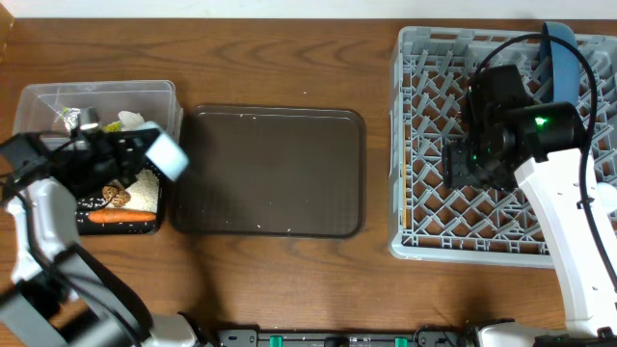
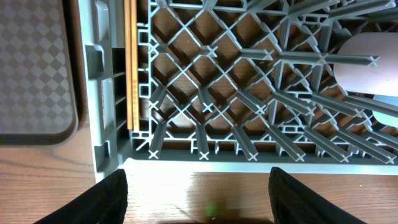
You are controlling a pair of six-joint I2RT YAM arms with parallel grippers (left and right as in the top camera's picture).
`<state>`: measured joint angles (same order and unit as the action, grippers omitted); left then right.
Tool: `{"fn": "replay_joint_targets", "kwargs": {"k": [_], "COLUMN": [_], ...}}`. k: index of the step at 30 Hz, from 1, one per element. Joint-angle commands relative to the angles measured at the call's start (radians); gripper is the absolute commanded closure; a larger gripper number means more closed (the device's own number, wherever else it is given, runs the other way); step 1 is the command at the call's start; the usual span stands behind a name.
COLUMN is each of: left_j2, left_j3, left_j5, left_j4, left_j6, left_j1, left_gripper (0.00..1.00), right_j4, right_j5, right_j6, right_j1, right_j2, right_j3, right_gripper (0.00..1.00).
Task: Sort waste into correct bins and load items into the dishwasher rack
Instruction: 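Carry the empty bowl right and set it on the brown tray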
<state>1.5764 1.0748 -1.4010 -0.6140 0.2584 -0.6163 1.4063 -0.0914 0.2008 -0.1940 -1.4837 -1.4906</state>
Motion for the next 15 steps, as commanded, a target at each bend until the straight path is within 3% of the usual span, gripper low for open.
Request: {"fn": "replay_joint_targets", "kwargs": {"k": [1, 4, 10, 15], "left_j2": [-0.07, -0.088, -0.08, -0.08], "left_j3": [0.003, 0.003, 0.003, 0.003], "left_j5": [0.235, 0.338, 0.374, 0.614], "left_j4": [-0.049, -0.076, -0.037, -0.014], "left_j6": [-0.039, -0.051, -0.113, -0.112], "left_j1": [0.11, 0.248, 0.544, 0.73], "left_gripper": [0.94, 0.94, 0.94, 0.94], "right_j4": [0.001, 0.001, 0.004, 0.03], "right_j5": [-0.017, -0.017, -0.038, -0.089], "right_j6": [-0.007, -0.007, 0.035, 0.076], "right_j1": [0.005, 0.005, 0.006, 0.031], "right_j2": [0.003, 0.003, 0.003, 0.003], "right_j3": [0.002, 0.002, 0.002, 0.002], "right_gripper": [0.31, 0.32, 0.31, 0.31]}}
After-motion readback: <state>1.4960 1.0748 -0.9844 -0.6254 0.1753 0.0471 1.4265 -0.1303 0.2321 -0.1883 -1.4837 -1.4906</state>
